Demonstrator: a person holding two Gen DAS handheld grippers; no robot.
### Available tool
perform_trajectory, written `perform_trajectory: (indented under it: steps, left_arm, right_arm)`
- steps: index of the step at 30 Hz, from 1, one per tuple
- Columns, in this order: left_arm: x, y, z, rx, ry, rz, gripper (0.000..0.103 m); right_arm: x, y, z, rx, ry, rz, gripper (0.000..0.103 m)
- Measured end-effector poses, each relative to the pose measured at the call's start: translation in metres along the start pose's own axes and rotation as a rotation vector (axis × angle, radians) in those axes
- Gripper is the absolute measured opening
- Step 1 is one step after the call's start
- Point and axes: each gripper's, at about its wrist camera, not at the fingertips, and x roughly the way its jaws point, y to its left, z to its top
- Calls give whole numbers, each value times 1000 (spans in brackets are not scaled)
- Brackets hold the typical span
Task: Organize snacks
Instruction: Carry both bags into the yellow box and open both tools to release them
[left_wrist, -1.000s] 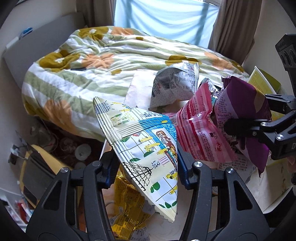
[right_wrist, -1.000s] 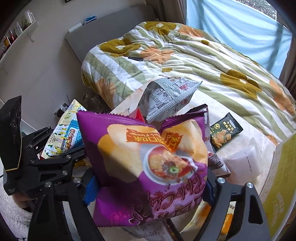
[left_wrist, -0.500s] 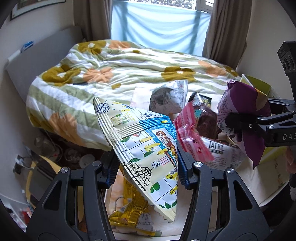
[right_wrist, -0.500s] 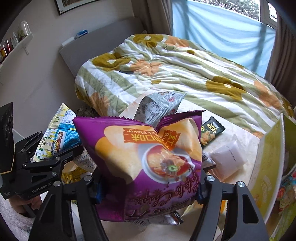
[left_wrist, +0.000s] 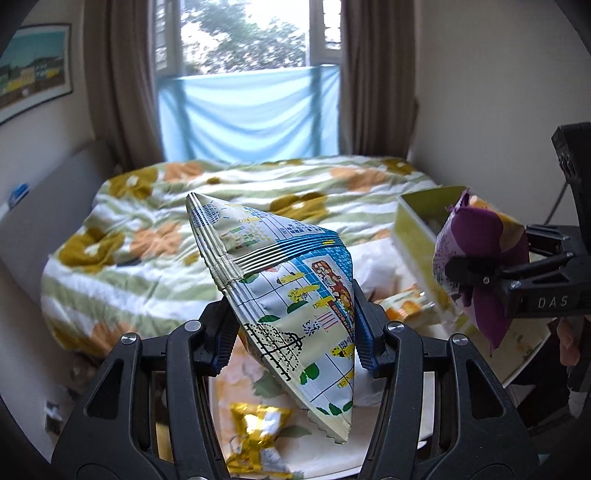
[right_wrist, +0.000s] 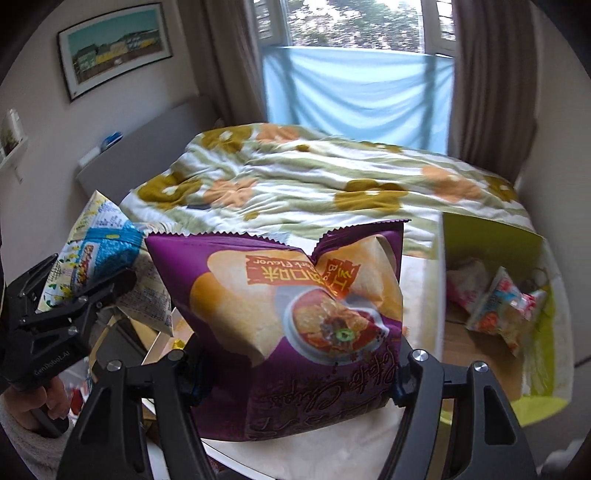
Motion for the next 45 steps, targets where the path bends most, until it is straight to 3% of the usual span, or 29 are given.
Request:
perform_trajectory:
  steps: [8,17,24,32,33,35,36,38,45]
  left_arm:
    - [11,-83,42,75,-22,-131,50]
    - [70,-213,71,125,41,-229,50]
    - [147,-287,73,123,164,-208,50]
    - [212,-318,65,119,301,-149,50]
    - [216,-319,65,122,320,-143,53]
    - [221,-321,62,139,346,-126,72]
    - [221,-323,60,155,346,-103,100]
    - [215,-325,59,181,315,-66,102]
    - [192,-309,63,164,295,-84,102]
  right_arm:
    - [-50,-70,-13,108,-30,-150,66]
    - [-74,-180,-28,237,-20,-199,66]
    - [-56,-246,-29,258,39,-175,66]
    - [-25,-284,-28,244,120,-120,66]
    - [-22,-286,-28,246,127,-114,66]
    - [-17,-291,-26,243,137,-115,66]
    - [-16,-290,-25,238,136,-117,66]
    - [-14,-291,-23,228,137,-121,66]
    - [-15,-293,-20,230,135,-115,66]
